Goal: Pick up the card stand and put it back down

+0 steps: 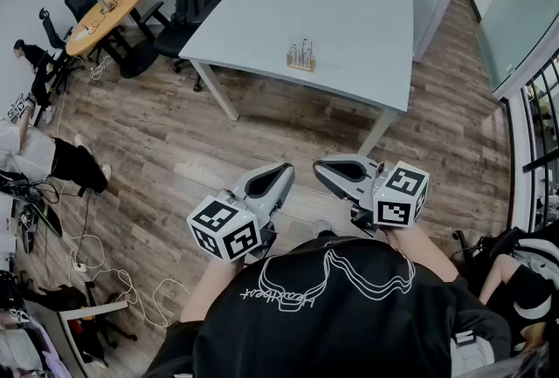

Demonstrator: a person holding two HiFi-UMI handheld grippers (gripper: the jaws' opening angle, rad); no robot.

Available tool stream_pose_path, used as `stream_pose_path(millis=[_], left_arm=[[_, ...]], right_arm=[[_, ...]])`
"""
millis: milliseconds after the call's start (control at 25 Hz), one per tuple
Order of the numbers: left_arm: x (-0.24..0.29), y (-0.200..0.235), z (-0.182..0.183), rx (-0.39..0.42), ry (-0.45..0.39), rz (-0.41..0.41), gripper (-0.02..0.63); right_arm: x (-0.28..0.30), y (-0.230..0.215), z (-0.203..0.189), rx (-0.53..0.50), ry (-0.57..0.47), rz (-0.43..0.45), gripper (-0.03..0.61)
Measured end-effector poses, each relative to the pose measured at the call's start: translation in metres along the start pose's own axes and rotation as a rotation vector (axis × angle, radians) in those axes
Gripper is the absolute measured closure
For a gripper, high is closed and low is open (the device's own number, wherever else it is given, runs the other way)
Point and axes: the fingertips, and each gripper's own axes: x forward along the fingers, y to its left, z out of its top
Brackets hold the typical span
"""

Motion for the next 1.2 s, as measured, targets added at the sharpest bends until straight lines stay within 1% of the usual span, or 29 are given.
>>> stream_pose_path(millis=[520, 680, 880, 1200], left_arm=[[0.002, 0.000, -0.001, -0.007, -0.004, 0.002, 0.598], [0.002, 0.001, -0.003, -0.015, -0.005, 0.005, 0.598], [0.021, 0.009, 0.000, -0.034, 0.001, 0.007, 0.598], [0.065, 0.017, 0.021, -0.030, -0.010, 0.005, 0.598]], right_arm=[[0.002, -0.001, -0.003, 0.003, 0.009, 0.018, 0.571], [0.000, -0.004, -0.004, 0.023, 0.011, 0.000, 0.571], [-0.001, -0.024, 0.004, 0.045, -0.010, 0.003, 0.571], [-0.012, -0.061, 0.026, 0.027, -0.005, 0.008, 0.571]])
